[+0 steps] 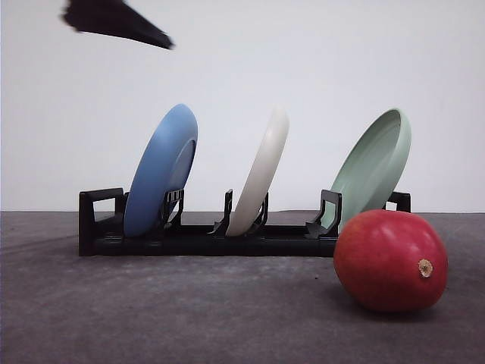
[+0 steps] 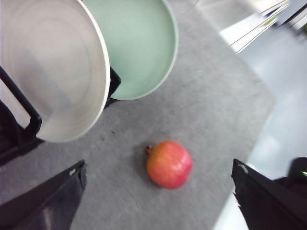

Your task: Place pomegranate in white plate

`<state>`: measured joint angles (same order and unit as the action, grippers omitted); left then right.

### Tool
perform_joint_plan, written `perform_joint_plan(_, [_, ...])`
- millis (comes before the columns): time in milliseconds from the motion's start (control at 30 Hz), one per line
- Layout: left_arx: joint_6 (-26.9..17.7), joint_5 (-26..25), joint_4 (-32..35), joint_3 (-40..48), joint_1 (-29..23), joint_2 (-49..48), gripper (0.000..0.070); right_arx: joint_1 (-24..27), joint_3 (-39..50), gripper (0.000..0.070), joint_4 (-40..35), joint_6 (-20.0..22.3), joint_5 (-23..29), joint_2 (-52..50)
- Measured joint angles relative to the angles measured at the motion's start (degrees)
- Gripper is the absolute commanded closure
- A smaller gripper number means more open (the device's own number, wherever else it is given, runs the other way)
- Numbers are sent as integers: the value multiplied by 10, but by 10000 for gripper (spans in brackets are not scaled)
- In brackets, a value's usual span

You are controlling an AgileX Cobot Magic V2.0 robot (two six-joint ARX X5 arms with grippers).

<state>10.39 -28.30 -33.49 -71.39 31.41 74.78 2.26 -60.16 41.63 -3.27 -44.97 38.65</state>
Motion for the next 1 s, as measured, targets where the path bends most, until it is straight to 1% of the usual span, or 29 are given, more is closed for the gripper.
perform_joint_plan(167, [-1, 98, -18, -105, 58, 105, 97, -5, 0, 83, 0, 0, 0, 0])
perform_joint_plan(233, [-3, 135, -28, -144, 70, 147, 98, -6, 0, 83, 0, 0, 0, 0])
perform_joint_plan(367, [-5, 181, -32, -205, 84, 220, 103, -8, 0, 83, 0, -1, 0, 0])
perform_joint_plan(533, [-16, 190, -27, -245, 91, 285, 107, -12, 0, 83, 0, -2, 0, 0])
perform_joint_plan(633, [-25, 193, -14, -250, 93, 308, 108, -13, 0, 83, 0, -2, 0, 0])
perform_joint_plan(800, [-32, 194, -14, -251, 93, 335, 112, -14, 0, 83, 0, -2, 0, 0])
perform_joint_plan(833, [-33, 194, -15, -251, 93, 340, 140, -14, 0, 83, 0, -2, 0, 0])
perform_joint_plan(867, [-34, 194, -15, -251, 93, 341, 210, -14, 0, 83, 0, -2, 0, 0])
perform_joint_plan(900, [-35, 194, -16, -251, 93, 342, 303, -14, 0, 83, 0, -2, 0, 0])
perform_joint_plan(933, [-35, 194, -15, -251, 93, 342, 416, -14, 0, 83, 0, -2, 0, 0])
perform_joint_plan(967, [-35, 194, -14, -251, 93, 341, 493, -14, 0, 83, 0, -2, 0, 0])
perform_joint_plan(1000, [-35, 194, -14, -251, 93, 341, 553, -14, 0, 83, 0, -2, 0, 0])
